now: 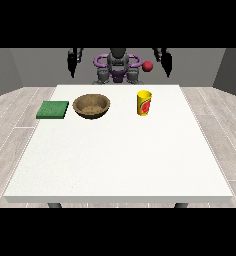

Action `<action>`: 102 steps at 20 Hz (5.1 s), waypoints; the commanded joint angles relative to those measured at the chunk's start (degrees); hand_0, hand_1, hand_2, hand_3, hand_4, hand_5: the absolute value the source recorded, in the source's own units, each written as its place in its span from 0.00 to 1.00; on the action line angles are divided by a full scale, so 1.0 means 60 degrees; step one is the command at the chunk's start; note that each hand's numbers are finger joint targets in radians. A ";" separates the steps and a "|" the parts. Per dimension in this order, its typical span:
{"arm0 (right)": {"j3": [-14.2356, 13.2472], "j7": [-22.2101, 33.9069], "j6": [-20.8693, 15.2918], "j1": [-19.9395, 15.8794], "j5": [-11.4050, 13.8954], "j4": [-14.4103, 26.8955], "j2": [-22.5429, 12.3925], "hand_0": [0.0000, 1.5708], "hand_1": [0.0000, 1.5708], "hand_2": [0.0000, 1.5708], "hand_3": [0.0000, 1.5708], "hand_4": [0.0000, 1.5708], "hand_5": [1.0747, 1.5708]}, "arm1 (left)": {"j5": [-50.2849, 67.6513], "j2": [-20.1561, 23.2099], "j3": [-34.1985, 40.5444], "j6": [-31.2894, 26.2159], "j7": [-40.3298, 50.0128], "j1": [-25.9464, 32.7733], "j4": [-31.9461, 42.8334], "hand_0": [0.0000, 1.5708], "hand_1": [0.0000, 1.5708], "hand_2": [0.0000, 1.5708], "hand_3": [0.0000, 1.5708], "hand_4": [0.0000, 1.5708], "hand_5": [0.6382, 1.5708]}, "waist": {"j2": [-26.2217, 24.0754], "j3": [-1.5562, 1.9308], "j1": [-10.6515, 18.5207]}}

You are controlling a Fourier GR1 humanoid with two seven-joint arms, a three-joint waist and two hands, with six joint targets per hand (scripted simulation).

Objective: Pick the cup and pour the ball into the bowl, then pick the bowl and place it on the pad

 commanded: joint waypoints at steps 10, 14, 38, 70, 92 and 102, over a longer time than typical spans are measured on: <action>-0.0682 0.0259 -0.0124 0.0804 -0.0988 -0.0511 0.0322 0.00 0.00 0.00 0.00 0.00 0.99 | 0.1538 -0.0915 -0.1993 0.0312 0.0593 0.1139 -0.2250 0.00 0.00 0.00 0.00 0.00 0.96 | -0.2652 -0.0010 0.0245; -0.0667 -0.0417 -0.0195 0.0604 -0.0872 -0.0908 0.0489 0.00 0.00 0.00 0.00 0.00 0.99 | 0.0673 -0.0934 -0.2464 0.0390 -0.0533 0.1742 -0.2718 0.00 0.00 0.00 0.00 0.00 0.93 | -0.1334 -0.0013 0.0147; -0.1672 -0.2586 0.1440 -0.2752 -0.1379 0.1890 -0.0825 0.00 0.00 0.00 0.00 0.00 0.98 | -0.0137 0.0028 0.0756 0.0283 -0.3989 -0.3363 0.2976 0.00 0.00 0.00 0.00 0.00 0.67 | 0.2515 -0.0015 -0.1047; -0.3559 -0.3743 0.3699 -0.3853 -0.2801 0.4733 -0.3148 0.00 0.00 0.00 0.00 0.00 0.97 | -0.2443 0.0120 0.1256 0.4532 -0.7224 -0.5137 0.8097 0.86 0.86 1.00 1.00 0.57 0.93 | 0.3229 -0.0011 -0.1776; -0.4045 -0.4976 0.3908 -0.2698 -0.2181 0.8540 -0.3651 0.00 0.00 0.00 0.00 0.00 0.97 | -0.9123 -0.0923 -0.3367 0.5118 0.0582 -0.6007 0.6836 0.86 0.86 1.00 1.00 0.67 1.00 | 0.0003 -0.0003 0.0123; -0.4037 -0.4906 0.3971 -0.3591 -0.1993 0.9247 -0.4308 0.00 0.00 0.00 0.00 0.00 0.93 | -1.1117 -0.0943 -0.5093 0.4003 0.3226 -0.6970 0.6106 0.36 0.36 1.00 1.00 0.58 1.00 | 0.0403 -0.0003 0.0053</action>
